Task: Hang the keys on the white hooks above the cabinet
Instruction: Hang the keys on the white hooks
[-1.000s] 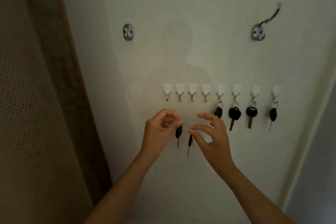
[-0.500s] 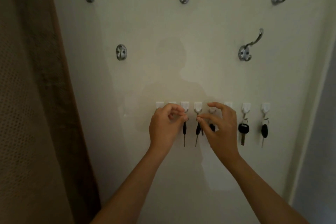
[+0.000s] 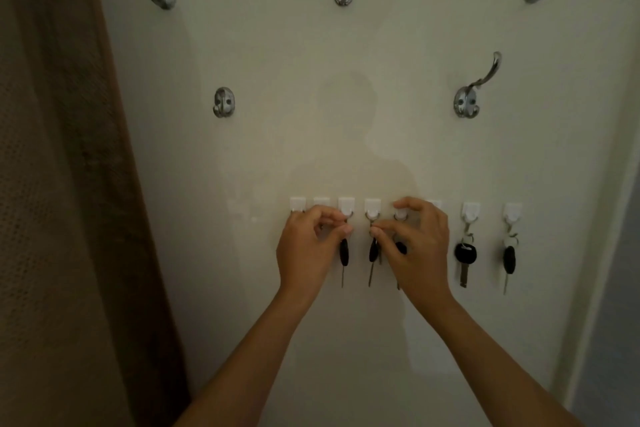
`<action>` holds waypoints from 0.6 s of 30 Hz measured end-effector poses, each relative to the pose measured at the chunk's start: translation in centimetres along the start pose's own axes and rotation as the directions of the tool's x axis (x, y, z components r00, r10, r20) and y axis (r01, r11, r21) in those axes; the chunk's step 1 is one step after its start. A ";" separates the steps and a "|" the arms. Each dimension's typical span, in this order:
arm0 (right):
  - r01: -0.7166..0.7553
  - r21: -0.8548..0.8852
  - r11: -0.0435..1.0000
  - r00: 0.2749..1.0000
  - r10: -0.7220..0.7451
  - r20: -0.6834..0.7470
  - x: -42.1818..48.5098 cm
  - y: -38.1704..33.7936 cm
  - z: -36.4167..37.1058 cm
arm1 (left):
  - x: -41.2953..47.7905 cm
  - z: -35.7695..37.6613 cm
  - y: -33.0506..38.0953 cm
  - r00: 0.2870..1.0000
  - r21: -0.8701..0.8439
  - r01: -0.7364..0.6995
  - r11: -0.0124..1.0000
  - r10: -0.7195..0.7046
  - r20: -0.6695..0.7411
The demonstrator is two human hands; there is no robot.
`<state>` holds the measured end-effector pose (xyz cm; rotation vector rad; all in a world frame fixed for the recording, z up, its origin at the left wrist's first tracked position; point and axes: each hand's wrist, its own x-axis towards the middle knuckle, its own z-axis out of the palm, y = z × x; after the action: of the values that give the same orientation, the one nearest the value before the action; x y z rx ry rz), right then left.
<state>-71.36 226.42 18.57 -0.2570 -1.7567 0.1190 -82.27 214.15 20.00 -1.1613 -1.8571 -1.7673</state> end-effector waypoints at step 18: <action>0.019 -0.099 0.995 0.996 -0.010 0.089 0.3 0.2 -0.5 | -0.9 -1.8 -0.1 1.000 0.022 -0.025 0.999 0.025 -0.018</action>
<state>-70.94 226.63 18.86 -0.3153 -1.8551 0.0324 -82.34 212.21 19.62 -1.1514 -1.8392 -1.7339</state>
